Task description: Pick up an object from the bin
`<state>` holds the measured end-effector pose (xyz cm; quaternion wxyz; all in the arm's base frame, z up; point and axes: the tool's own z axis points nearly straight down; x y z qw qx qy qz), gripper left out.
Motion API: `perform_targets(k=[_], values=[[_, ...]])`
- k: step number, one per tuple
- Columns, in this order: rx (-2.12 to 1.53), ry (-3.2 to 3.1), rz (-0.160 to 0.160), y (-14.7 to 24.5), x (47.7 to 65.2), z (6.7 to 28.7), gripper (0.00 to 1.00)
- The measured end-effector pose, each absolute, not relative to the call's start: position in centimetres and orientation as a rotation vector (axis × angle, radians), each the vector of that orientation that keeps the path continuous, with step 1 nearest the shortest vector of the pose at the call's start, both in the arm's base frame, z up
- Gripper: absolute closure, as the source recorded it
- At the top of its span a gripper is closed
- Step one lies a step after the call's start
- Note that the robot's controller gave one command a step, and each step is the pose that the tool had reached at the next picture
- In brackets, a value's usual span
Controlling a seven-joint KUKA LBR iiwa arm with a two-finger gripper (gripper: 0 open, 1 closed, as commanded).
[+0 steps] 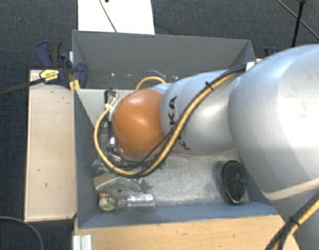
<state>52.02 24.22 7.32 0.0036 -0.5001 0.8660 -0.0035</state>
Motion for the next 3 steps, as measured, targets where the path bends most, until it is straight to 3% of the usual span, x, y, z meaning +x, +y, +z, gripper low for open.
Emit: perform_targets(k=[1, 2, 3], values=[[-1.564, 2.721, 0.002, 24.5, 51.7, 7.0, 1.0], [-1.584, 2.701, -0.001, 24.3, 51.2, 21.9, 1.0], [-1.598, 2.698, -0.004, 20.6, 54.7, 22.2, 1.0]])
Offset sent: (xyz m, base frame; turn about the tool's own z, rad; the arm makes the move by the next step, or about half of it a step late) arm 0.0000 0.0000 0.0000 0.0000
